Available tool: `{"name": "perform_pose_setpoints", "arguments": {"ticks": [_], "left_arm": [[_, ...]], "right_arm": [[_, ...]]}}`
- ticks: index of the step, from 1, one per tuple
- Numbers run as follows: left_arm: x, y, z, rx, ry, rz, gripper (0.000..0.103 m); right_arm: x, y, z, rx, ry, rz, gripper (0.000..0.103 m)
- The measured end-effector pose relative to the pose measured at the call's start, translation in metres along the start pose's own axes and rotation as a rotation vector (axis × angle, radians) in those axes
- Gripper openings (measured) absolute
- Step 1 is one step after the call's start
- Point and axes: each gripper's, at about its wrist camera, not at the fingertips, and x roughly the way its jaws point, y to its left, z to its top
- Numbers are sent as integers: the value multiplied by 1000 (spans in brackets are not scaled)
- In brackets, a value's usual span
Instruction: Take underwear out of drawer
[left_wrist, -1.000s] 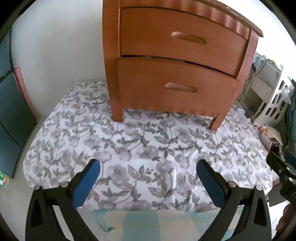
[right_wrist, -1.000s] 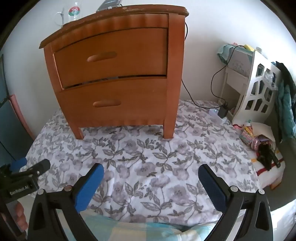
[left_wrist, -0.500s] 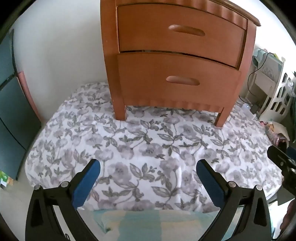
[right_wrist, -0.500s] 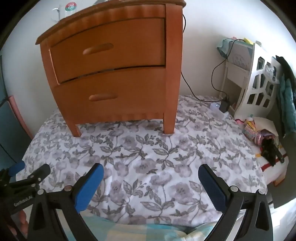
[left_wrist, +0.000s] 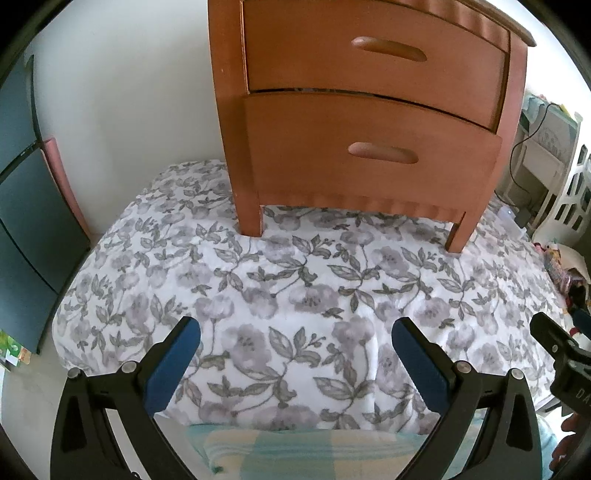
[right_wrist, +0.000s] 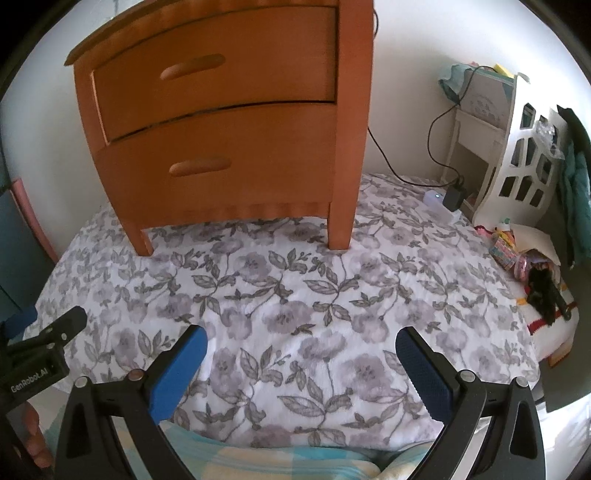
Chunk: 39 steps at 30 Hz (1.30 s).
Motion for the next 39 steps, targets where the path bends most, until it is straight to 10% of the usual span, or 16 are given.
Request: {"name": "perform_pose_setpoints", "arguments": {"ticks": [39], "left_arm": [[-5,-10,-11,43,-31,67,103]], "right_arm": [[4,-2,-5,14,11,-24,103]]}}
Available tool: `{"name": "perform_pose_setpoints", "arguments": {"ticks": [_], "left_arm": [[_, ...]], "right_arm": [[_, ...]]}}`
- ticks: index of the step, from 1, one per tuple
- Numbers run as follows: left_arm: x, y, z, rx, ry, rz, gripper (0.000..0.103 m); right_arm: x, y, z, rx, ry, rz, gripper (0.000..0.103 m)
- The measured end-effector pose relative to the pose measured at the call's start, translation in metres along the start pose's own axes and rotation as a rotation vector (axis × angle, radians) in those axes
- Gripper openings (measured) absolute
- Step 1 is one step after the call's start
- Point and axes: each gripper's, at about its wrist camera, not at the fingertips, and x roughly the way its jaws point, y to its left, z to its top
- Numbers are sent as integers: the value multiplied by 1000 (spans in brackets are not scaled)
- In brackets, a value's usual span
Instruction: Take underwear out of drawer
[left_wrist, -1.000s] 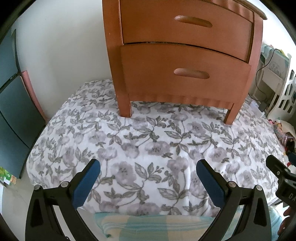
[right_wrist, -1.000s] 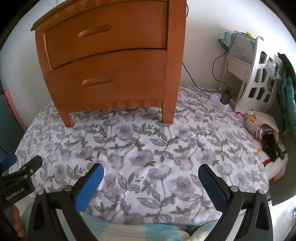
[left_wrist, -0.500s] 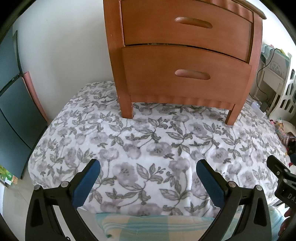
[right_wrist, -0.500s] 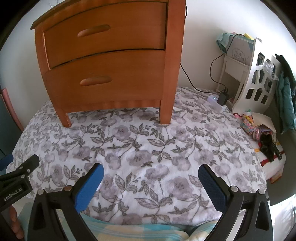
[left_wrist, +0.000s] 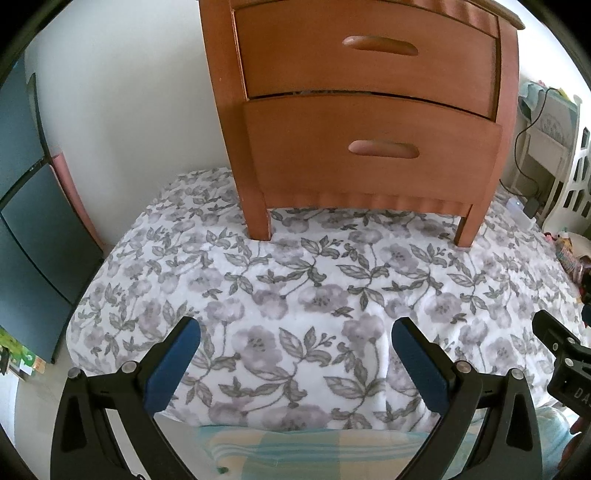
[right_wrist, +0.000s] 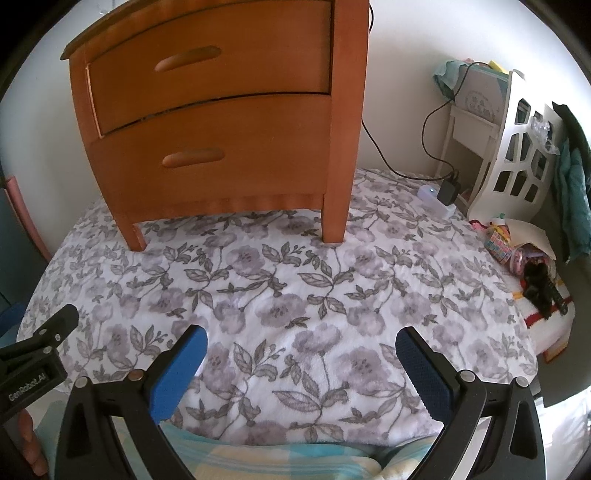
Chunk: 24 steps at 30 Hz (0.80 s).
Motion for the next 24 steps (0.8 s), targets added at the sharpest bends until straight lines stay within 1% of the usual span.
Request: {"name": "perform_pose_setpoints", "arguments": {"ticks": [12,24], "left_arm": [[-9,-7,-1,33,-16,20,103],[-11,-7,0,30,-20,21,103]], "right_arm": [[-1,-1,-1,6,3,2,103],[-1,1,-2,0,4,-3,103]]}}
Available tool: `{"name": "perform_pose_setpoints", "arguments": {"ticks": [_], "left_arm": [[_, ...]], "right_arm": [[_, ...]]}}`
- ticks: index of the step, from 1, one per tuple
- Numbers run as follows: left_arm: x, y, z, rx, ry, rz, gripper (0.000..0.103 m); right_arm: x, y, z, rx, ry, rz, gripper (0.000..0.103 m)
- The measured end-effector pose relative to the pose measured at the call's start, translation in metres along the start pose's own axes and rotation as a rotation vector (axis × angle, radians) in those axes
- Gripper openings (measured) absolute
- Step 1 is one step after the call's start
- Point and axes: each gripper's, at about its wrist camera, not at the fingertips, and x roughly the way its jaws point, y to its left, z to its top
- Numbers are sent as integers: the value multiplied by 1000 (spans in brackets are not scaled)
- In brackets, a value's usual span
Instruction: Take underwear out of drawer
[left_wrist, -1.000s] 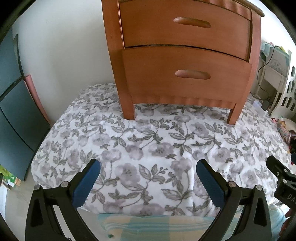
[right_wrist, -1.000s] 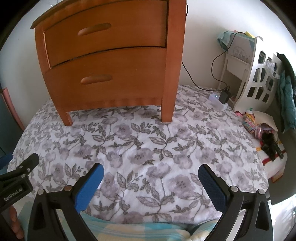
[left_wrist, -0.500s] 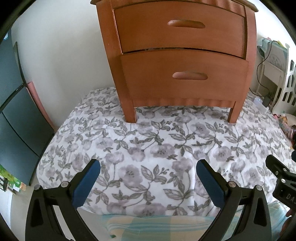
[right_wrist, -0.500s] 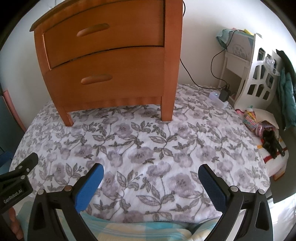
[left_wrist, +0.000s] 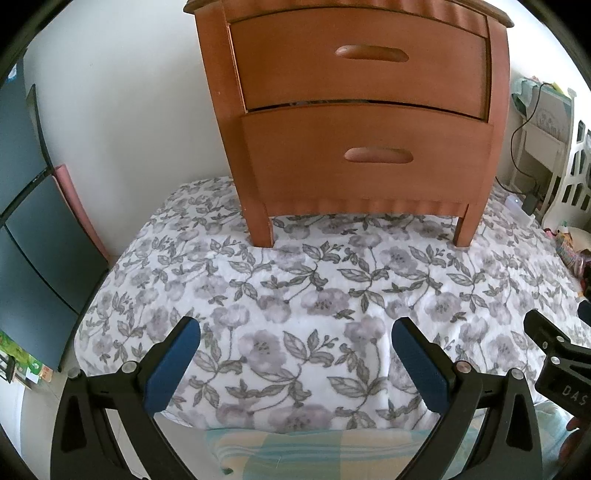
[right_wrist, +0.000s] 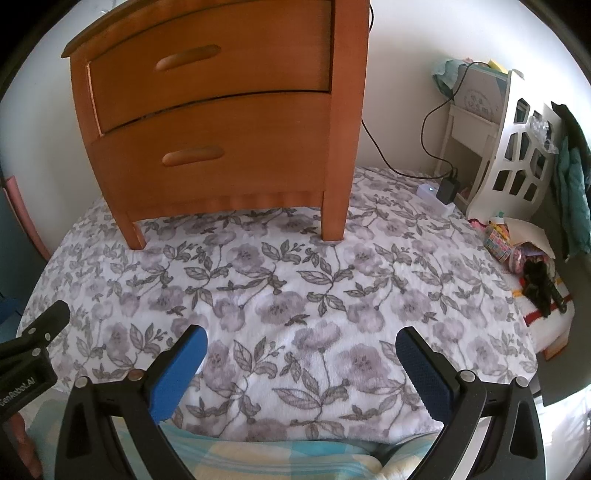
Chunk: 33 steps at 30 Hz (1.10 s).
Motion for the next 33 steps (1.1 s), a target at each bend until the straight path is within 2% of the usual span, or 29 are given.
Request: {"name": "perform_pose_setpoints", "arguments": {"ticks": [5,10,14,18,22,25,33], "left_arm": [[-4,2,2,4,1,-3,103],[-4,-1,16,40,-10,-63,103],[-4,-4,48,67,-71,-99,103],[11,0,82,55,-47,-136,103],[27,4,117,81,-46,-140,103],[35,3,136,122,-39,-145,103],[63,-16,176,296,-26,-103,103]], "right_arm": [[-1,1,0,-2,-6,0,103],[-6,-2,2,11,-15,7,103],[-11,-3,5,7,-18,3,103],[-15,-2,7,-4,-16,3,103],[-15,-5,12,5,-6,1,103],[-12,-7,17,4,12,-4,103],[6,-6,27,-9,89,-3,103]]}}
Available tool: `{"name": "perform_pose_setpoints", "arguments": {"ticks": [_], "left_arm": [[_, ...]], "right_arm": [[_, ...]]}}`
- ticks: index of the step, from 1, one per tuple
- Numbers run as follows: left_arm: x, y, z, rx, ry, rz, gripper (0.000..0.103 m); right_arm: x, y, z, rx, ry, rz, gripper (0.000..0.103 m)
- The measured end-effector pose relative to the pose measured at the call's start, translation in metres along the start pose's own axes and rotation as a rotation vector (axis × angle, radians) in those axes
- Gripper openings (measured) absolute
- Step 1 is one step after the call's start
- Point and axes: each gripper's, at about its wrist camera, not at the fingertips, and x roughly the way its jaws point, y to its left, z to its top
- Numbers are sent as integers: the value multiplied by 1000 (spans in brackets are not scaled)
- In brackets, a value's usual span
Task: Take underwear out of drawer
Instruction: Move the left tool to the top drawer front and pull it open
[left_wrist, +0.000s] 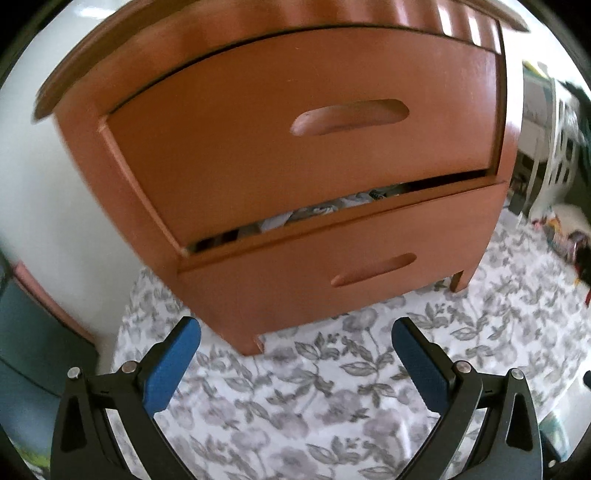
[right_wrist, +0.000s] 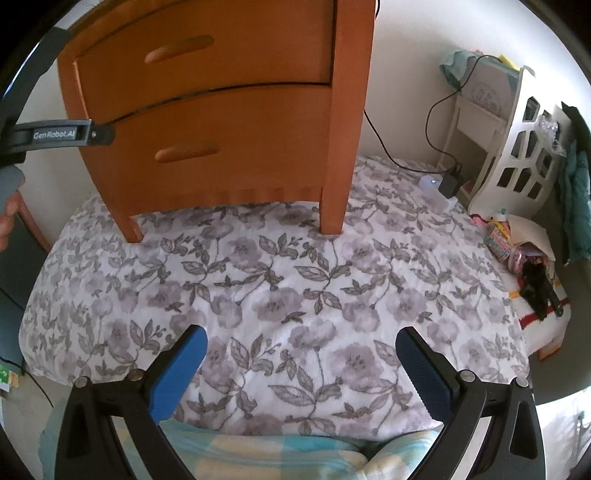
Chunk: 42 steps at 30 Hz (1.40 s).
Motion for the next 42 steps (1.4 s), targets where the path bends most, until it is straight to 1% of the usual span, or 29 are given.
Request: {"name": "perform_pose_setpoints", "arguments": {"ticks": [5,7,12,15,18,23,29,34,42], "left_arm": [[11,-11,23,100,-9,15,103],[17,-19,32,156,-16,31,103],[35,-38,48,290,-18,91,103],[47,-48,53,336,-1,97,103],[55,-55,56,365,5,98,103],[62,-67,65,399,23,66,103],[67,-68,74,386,58,21,103],[65,-74,74,408,54,43,103],[68,-78,68,484,65,35,103]], "right_arm": [[4,-3,18,3,-13,-35,103],[7,-1,22,-2,-9,-39,103],[23,3,22,-20,26,-41,103],[31,5,21,-24,42,-40,103],[39,5,19,-29,55,-39,103],[48,2,19,-32,66,-40,103],[56,-4,19,-22,74,-39,103],[59,-4,18,-21,71,-32,103],[62,-1,14,-28,76,-21,103]]}}
